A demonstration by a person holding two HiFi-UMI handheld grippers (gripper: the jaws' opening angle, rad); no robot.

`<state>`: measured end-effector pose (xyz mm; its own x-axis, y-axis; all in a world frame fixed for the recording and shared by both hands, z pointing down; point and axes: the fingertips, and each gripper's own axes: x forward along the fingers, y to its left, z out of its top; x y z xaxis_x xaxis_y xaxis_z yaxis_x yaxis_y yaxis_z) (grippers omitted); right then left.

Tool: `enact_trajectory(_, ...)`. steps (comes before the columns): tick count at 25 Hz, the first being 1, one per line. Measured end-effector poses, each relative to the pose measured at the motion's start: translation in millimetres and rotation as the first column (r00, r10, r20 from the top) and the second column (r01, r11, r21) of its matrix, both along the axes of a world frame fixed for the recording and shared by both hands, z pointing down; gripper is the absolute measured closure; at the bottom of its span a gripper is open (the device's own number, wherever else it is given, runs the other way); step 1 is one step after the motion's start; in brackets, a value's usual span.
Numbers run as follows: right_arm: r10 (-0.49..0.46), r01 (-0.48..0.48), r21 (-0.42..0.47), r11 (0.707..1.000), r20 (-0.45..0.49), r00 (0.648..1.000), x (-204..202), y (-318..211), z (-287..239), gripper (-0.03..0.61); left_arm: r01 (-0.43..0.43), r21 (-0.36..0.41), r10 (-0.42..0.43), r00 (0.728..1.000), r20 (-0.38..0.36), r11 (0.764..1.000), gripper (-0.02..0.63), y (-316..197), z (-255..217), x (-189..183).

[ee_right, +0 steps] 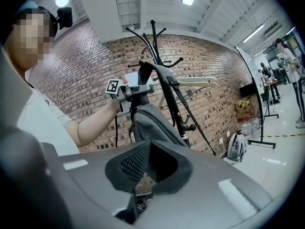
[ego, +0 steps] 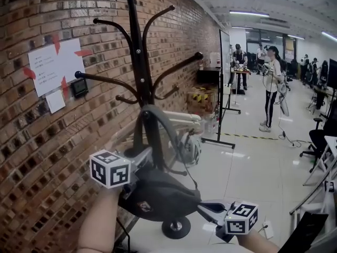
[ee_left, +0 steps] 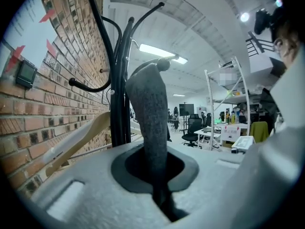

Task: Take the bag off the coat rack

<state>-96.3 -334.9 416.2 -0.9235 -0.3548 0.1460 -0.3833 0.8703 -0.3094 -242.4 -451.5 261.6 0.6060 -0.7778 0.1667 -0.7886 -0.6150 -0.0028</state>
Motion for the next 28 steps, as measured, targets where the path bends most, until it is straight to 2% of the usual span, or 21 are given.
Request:
enact_trajectory(4, 0.008, -0.008, 0.003, 1.000, -0.002, 1.000, 4.7, 11.0, -2.0, 0.580, 0.017, 0.036, -0.017, 1.000, 0.009, 0.999, 0.609, 9.3, -23.5, -3.6)
enact_trajectory(9, 0.005, -0.006, 0.027, 1.000, 0.005, 1.000, 13.6, 31.2, -13.7, 0.580, 0.008, 0.108, -0.011, 1.000, 0.030, 0.994, 0.609, 41.5, -57.6, 11.1)
enact_trajectory(15, -0.008, 0.008, 0.052, 0.999, 0.003, 1.000, 28.6, 65.5, -25.6, 0.580, 0.005, 0.131, -0.005, 1.000, 0.005, 0.991, 0.609, 102.7, -46.4, 37.2)
enact_trajectory(18, -0.018, 0.017, 0.065, 0.998, 0.009, 1.000, 36.8, 86.6, -25.3, 0.580, -0.003, 0.103, 0.005, 1.000, -0.015, 0.995, 0.609, 135.0, -20.9, 53.5)
enact_trajectory(22, -0.028, 0.027, 0.066, 0.997, 0.015, 1.000, 51.4, 121.4, -21.3, 0.580, -0.004, 0.023, 0.005, 0.999, -0.049, 1.000, 0.609, 177.3, 24.4, 75.8)
enact_trajectory(28, -0.030, 0.030, 0.034, 0.999, 0.003, 1.000, 79.6, 175.0, -4.6, 0.580, -0.009, -0.085, 0.005, 0.999, -0.051, 0.996, 0.607, 248.7, 95.2, 119.4)
